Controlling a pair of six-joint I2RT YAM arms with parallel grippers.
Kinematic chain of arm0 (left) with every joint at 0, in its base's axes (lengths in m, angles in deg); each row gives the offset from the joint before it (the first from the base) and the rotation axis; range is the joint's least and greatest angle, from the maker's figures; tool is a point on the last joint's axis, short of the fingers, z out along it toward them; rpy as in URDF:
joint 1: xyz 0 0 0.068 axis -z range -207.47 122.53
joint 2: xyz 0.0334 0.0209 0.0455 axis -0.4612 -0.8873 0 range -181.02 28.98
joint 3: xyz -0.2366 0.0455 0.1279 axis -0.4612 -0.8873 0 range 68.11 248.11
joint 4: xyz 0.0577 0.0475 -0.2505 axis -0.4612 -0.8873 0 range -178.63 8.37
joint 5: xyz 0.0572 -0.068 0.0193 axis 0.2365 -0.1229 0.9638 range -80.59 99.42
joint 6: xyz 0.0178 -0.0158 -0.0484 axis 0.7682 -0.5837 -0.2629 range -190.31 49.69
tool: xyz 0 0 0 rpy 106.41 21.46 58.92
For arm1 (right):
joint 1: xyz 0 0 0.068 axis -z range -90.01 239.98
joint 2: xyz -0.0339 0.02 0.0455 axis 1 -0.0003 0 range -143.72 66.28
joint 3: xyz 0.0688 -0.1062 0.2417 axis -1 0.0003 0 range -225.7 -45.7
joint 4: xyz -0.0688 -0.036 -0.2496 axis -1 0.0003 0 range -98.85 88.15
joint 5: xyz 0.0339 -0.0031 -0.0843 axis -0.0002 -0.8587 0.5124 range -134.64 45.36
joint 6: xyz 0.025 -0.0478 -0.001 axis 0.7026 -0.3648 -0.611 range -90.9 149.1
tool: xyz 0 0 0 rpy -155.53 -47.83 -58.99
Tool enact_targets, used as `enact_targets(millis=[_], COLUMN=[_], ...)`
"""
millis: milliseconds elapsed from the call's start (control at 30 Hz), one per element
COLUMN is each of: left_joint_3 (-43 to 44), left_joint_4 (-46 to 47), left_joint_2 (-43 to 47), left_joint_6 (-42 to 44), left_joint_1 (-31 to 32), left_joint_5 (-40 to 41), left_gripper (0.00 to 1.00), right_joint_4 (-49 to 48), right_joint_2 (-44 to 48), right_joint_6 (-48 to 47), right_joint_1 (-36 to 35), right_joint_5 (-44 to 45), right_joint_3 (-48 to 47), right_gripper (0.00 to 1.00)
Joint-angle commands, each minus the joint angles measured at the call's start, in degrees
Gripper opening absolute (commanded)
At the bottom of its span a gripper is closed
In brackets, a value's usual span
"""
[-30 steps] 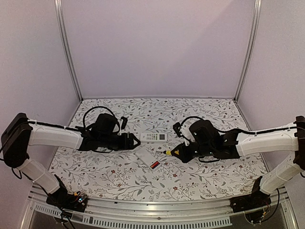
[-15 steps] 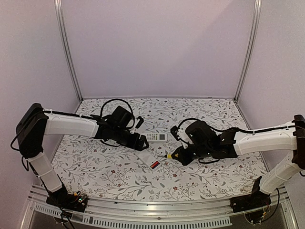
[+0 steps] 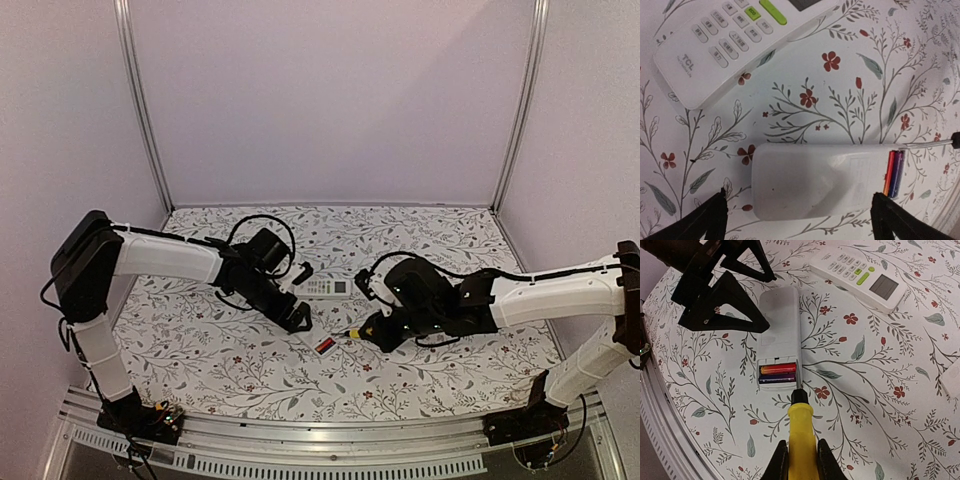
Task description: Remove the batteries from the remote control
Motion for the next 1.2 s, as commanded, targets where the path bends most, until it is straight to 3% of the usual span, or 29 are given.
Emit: enact_targets(millis=[0,1167], left_joint_3=[1.37,1.95], left_joint_4=[-0.34,-1.63], left_joint_2=[-0.93,-6.02], left_joint_6=[1.6,2.59], left_joint_1=[0.85,5.73], left_joint_5=[-1.73,5.28], left_gripper=[1.0,0.97], right_joint_4=[1.02,5.41], right_joint_2=[-1.02,-4.66], right_joint_6=[0.63,4.24], right_joint_1=[-0.45,-2.07], right_joint_5=[1.08,0.52], right_joint_3=[-1.94,-3.77], right_gripper=[0.0,0.0])
